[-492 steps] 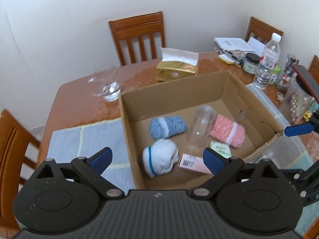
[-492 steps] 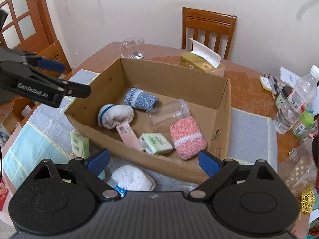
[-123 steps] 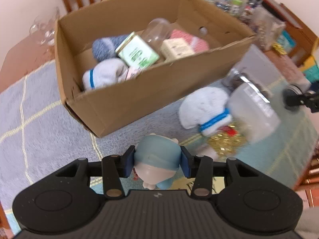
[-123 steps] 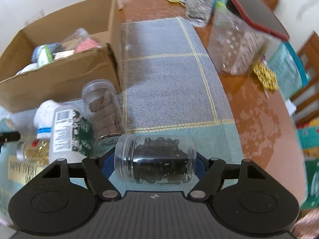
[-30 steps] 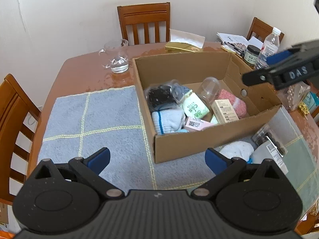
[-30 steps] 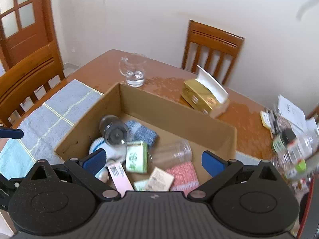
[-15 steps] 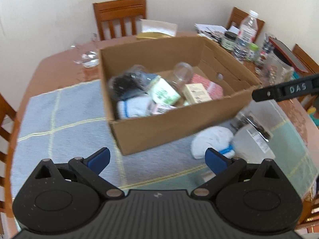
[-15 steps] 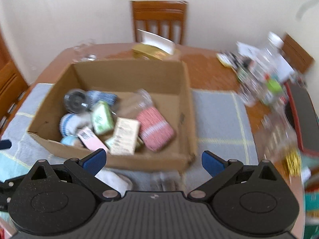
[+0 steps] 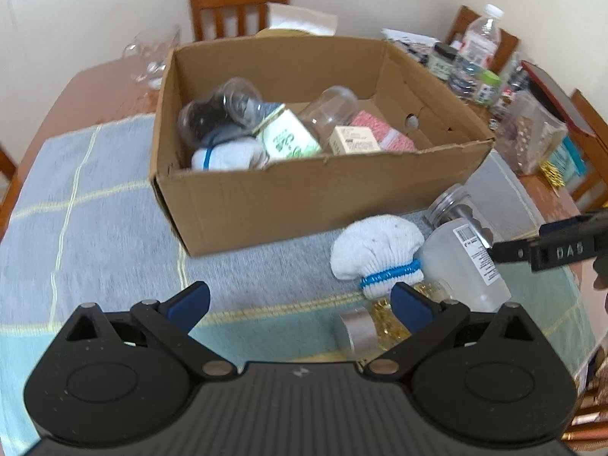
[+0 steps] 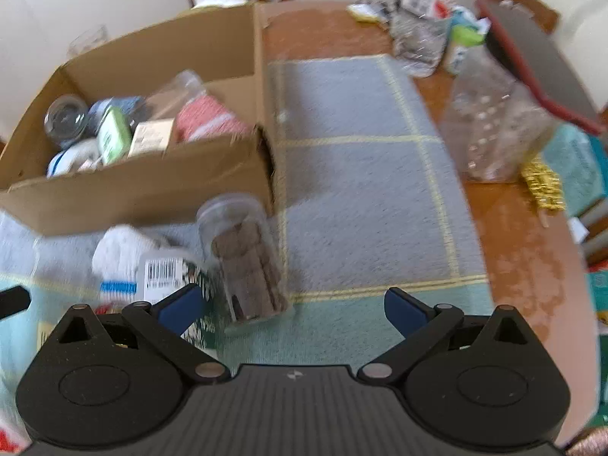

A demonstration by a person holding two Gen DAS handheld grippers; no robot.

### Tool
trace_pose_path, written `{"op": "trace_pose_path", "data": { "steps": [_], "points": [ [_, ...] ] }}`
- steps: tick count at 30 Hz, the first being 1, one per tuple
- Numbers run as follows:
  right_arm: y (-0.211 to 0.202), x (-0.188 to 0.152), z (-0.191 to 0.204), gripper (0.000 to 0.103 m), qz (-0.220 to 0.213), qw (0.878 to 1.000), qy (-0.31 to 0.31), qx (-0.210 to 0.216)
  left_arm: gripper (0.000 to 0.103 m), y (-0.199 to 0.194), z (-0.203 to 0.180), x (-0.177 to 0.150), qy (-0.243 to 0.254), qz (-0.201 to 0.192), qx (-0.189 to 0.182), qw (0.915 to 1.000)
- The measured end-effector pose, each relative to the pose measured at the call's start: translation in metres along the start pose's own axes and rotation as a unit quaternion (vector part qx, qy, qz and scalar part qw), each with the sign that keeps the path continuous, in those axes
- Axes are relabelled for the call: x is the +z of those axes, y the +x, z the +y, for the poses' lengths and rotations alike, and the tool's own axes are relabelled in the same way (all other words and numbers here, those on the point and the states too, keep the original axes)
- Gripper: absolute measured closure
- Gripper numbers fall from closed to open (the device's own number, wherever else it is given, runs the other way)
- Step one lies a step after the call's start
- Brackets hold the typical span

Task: Organize objects
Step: 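Move the right tool toward the brown-filled jar while the left tool approaches the gold-capsule jar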

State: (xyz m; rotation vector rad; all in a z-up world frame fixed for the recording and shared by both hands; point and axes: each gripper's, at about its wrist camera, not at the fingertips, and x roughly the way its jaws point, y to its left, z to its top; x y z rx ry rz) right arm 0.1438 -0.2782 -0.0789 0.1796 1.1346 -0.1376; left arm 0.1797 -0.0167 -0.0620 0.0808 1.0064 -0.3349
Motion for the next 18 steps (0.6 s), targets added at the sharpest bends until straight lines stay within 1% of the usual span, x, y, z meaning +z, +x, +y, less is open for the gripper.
{"op": "trace_pose_path", "data": {
  "steps": [3, 5, 10, 15, 18],
  "points": [
    [0.009, -0.001, -0.002, 0.000, 0.012, 0.999, -0.028, 0.014, 0.002, 0.002, -0.012, -0.007, -0.008, 0.007, 0.012, 0.9999],
    [0.014, -0.002, -0.006, 0.000, 0.019, 0.999, -0.039, 0.031, 0.002, 0.005, -0.021, -0.011, -0.016, 0.012, 0.018, 0.9996],
    [0.027, 0.000, -0.013, 0.000, 0.030, 0.995, -0.058, 0.071, 0.002, 0.013, -0.039, -0.019, -0.033, 0.021, 0.023, 0.9990],
    [0.033, -0.001, -0.022, 0.000, 0.034, 0.993, -0.082, 0.084, 0.002, 0.021, -0.056, -0.024, -0.035, 0.027, 0.025, 0.9987],
    [0.036, -0.001, -0.033, 0.000, 0.041, 0.992, -0.081, 0.090, 0.002, 0.026, -0.063, -0.026, -0.038, 0.030, 0.027, 0.9985]
  ]
}}
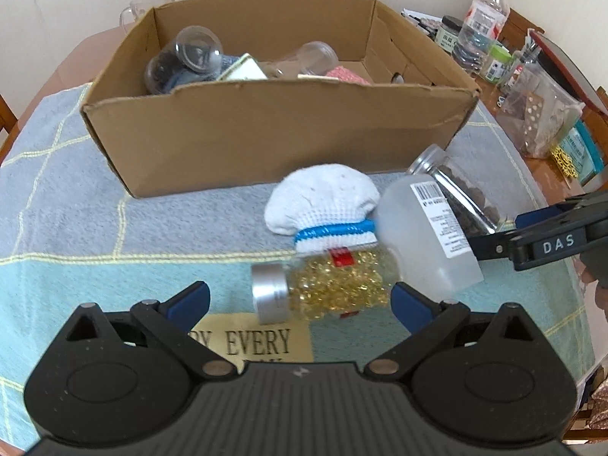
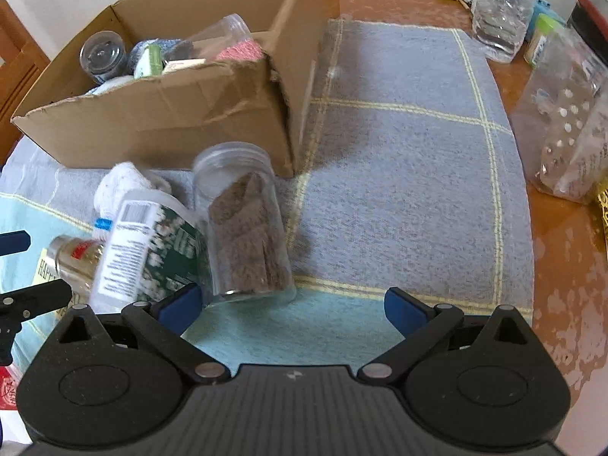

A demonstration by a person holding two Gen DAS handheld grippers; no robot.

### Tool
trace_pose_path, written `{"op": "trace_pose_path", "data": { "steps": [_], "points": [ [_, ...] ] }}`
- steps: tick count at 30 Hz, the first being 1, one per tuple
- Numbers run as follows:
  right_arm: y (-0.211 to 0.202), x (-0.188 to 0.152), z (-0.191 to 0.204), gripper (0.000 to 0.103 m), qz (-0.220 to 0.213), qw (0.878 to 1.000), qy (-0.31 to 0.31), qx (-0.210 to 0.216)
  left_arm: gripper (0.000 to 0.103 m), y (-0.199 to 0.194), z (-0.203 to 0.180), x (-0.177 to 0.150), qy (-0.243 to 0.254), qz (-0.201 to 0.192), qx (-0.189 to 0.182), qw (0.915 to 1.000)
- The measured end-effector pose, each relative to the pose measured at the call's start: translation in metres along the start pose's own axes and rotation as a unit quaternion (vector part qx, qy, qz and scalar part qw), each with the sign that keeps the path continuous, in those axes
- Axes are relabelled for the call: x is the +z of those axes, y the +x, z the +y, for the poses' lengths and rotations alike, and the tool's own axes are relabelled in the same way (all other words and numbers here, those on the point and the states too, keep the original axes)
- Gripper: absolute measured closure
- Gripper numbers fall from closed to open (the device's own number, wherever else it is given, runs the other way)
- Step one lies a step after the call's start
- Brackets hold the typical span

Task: Organize objects
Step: 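Move the right tool toward the brown-filled jar while the left tool approaches the gold-capsule jar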

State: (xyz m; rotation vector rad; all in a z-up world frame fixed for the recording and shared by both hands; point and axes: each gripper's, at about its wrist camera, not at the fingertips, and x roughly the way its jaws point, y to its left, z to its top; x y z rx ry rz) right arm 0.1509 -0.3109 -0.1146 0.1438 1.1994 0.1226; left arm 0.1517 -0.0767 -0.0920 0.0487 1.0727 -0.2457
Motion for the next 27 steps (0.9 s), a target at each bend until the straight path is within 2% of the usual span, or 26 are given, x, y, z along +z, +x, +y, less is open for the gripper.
{"op": "trace_pose_path", "data": {
  "steps": [6, 10, 18, 27],
  "points": [
    [0.002, -0.002, -0.014, 0.000, 0.005, 1.000, -0.009, -0.005, 0.002, 0.009, -0.010, -0.002, -0.006, 0.005, -0.001, 1.0000],
    [0.003, -0.004, -0.020, 0.000, 0.003, 0.999, -0.019, -0.029, 0.002, 0.015, -0.014, -0.001, -0.004, 0.005, 0.000, 1.0000],
    [0.000, -0.001, -0.031, 0.000, 0.003, 1.000, -0.010, -0.021, 0.002, 0.025, -0.012, 0.000, -0.012, 0.004, 0.007, 0.9999],
    [-0.002, 0.006, -0.020, 0.000, 0.011, 1.000, -0.009, -0.006, 0.001, 0.020, 0.021, -0.002, -0.025, 0.000, 0.056, 0.9981]
  ]
}}
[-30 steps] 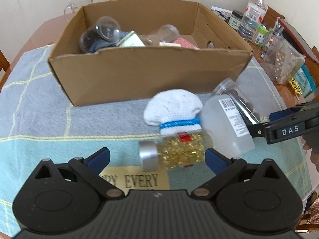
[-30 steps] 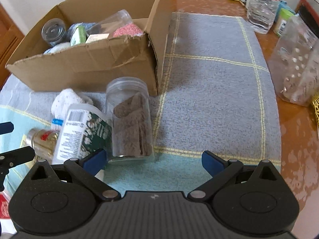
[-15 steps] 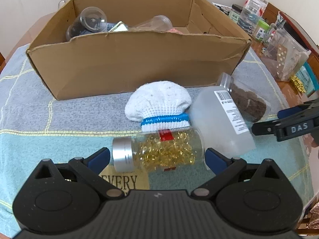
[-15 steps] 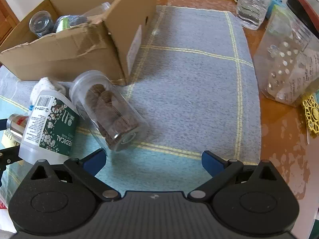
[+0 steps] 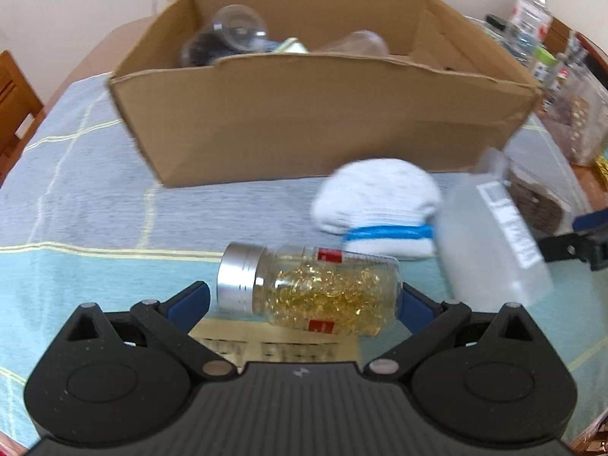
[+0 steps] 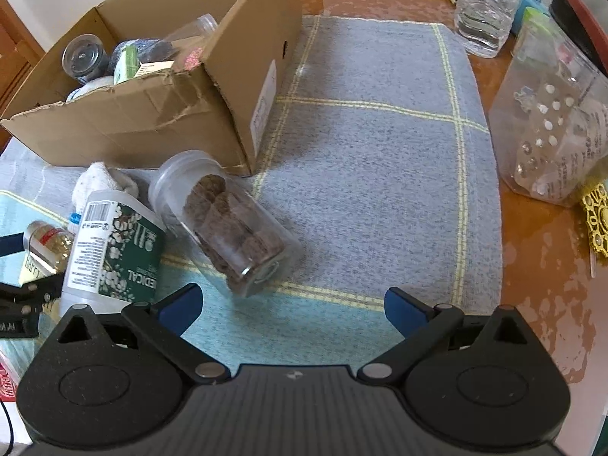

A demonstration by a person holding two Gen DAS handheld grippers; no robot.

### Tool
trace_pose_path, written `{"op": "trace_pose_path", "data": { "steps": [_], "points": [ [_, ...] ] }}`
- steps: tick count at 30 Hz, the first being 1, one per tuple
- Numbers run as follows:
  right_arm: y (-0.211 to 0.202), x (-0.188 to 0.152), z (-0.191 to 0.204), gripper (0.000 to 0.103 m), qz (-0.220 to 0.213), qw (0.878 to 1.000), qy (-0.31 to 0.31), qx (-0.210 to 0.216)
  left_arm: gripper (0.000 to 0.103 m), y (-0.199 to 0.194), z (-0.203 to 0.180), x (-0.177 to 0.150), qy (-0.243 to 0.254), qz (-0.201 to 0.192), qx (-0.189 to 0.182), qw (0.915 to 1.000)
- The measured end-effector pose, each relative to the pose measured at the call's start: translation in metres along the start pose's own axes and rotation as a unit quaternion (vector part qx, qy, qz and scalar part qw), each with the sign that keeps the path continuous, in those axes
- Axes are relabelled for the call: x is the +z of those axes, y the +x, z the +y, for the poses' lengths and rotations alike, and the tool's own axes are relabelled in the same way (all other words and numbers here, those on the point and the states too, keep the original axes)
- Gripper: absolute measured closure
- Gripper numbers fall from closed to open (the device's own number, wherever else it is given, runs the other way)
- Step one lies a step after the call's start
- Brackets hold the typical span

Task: Organize objects
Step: 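Move the right tool toward the brown-filled jar while the left tool approaches the gold-capsule jar, then grasp the gold-capsule jar with the left tool while the right tool grasps the brown-filled jar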

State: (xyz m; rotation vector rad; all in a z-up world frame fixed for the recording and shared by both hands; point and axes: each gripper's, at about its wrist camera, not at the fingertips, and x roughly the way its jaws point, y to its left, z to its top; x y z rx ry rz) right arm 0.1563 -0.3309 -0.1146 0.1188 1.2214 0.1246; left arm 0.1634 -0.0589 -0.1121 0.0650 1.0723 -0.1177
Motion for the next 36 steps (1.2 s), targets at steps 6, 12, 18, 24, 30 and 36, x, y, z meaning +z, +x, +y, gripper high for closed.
{"op": "trace_pose_path", "data": {
  "steps": [6, 12, 18, 24, 30, 36],
  "points": [
    [0.005, 0.002, 0.000, 0.000, 0.008, 1.000, 0.001, -0.025, 0.001, 0.001, 0.016, 0.003, 0.001, -0.007, 0.024, 0.9997],
    [-0.001, 0.006, -0.006, 0.000, 0.020, 0.999, 0.028, -0.007, 0.001, 0.010, 0.016, 0.003, 0.013, 0.005, 0.019, 0.9997],
    [-0.007, 0.019, 0.004, 0.000, 0.018, 0.997, 0.069, 0.041, 0.001, 0.018, 0.021, 0.002, 0.014, 0.017, -0.001, 0.9997],
    [-0.004, 0.038, 0.023, 0.000, 0.005, 0.993, 0.112, 0.046, 0.001, 0.024, 0.020, 0.002, 0.026, 0.024, -0.010, 0.9993],
    [0.009, 0.055, 0.037, 0.000, -0.009, 0.989, 0.146, 0.002, 0.001, 0.025, 0.019, 0.002, 0.040, 0.021, -0.018, 0.9988],
    [0.018, 0.055, 0.039, 0.000, -0.003, 0.990, 0.136, -0.045, 0.001, 0.024, 0.021, 0.001, 0.051, 0.023, -0.024, 0.9981]
  ]
}}
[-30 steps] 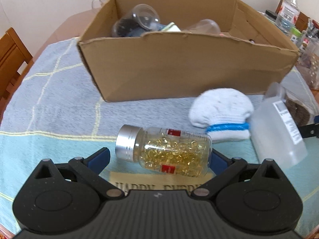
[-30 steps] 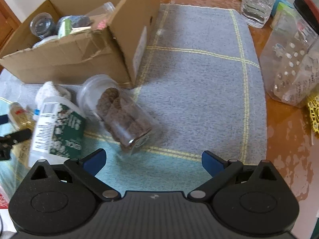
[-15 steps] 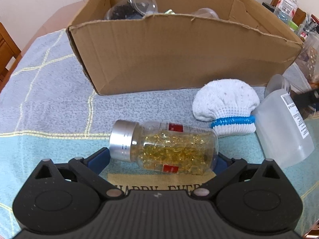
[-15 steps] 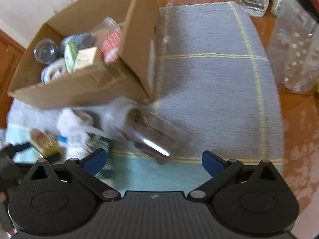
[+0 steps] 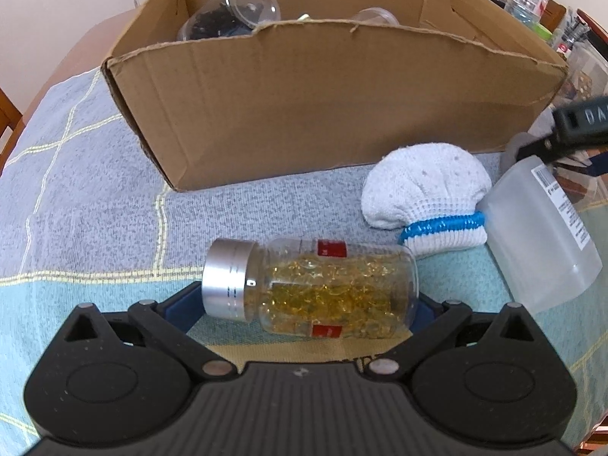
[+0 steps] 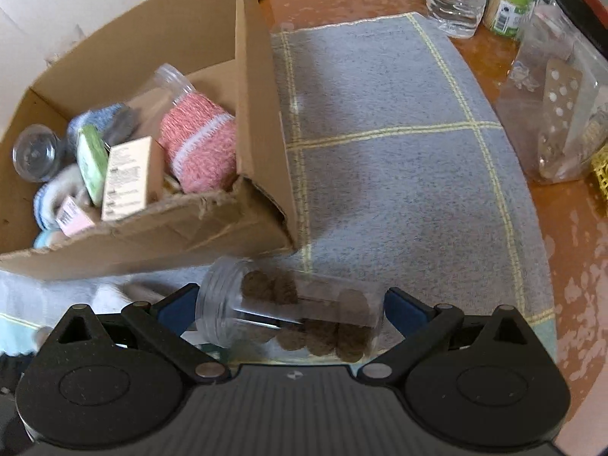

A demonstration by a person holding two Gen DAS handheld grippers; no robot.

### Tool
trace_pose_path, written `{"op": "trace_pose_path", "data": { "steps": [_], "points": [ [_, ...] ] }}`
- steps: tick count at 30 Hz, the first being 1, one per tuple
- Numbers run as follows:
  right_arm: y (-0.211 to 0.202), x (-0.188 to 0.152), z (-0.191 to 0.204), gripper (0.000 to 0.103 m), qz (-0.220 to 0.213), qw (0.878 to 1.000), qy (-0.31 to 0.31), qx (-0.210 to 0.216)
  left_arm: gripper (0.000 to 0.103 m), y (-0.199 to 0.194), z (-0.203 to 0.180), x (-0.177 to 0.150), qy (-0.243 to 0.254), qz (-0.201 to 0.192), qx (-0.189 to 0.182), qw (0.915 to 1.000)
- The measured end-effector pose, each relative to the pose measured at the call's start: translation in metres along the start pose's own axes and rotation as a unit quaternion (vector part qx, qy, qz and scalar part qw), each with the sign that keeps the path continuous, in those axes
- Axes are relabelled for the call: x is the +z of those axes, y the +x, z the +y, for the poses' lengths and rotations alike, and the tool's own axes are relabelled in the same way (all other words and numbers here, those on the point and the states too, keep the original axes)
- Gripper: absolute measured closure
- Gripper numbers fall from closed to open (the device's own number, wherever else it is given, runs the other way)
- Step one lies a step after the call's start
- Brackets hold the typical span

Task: Organize objects
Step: 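Grasp the gold-capsule jar with the left tool while the right tool grasps the brown-filled jar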

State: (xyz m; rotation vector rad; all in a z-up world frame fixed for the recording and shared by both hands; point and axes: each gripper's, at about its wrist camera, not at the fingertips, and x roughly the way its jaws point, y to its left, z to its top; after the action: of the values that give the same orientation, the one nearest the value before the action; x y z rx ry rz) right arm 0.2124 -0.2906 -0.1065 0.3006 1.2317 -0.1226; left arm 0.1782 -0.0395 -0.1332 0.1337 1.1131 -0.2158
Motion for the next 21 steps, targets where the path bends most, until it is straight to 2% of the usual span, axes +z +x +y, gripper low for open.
{"op": "trace_pose_path", "data": {
  "steps": [5, 9, 11, 13, 21],
  "points": [
    [-0.002, -0.011, -0.014, 0.000, 0.011, 0.998, -0.031, -0.046, 0.001, 0.000, -0.001, -0.001, 0.009, 0.002, -0.003, 1.0000],
    [0.005, -0.019, -0.034, 0.000, 0.032, 0.997, -0.029, -0.065, 0.000, 0.001, -0.002, 0.001, 0.012, 0.001, -0.004, 0.9999],
    [0.011, -0.021, -0.041, 0.000, 0.042, 0.997, -0.023, -0.068, 0.001, 0.002, -0.003, 0.001, 0.014, 0.000, -0.004, 0.9999],
    [0.012, -0.022, -0.039, 0.000, 0.028, 0.996, -0.039, -0.074, 0.001, 0.003, -0.004, 0.002, 0.015, -0.001, -0.004, 0.9999],
    [0.013, -0.021, -0.041, 0.000, 0.019, 0.996, -0.052, -0.068, 0.001, 0.002, -0.015, 0.003, 0.019, -0.003, 0.007, 0.9998]
  ]
}}
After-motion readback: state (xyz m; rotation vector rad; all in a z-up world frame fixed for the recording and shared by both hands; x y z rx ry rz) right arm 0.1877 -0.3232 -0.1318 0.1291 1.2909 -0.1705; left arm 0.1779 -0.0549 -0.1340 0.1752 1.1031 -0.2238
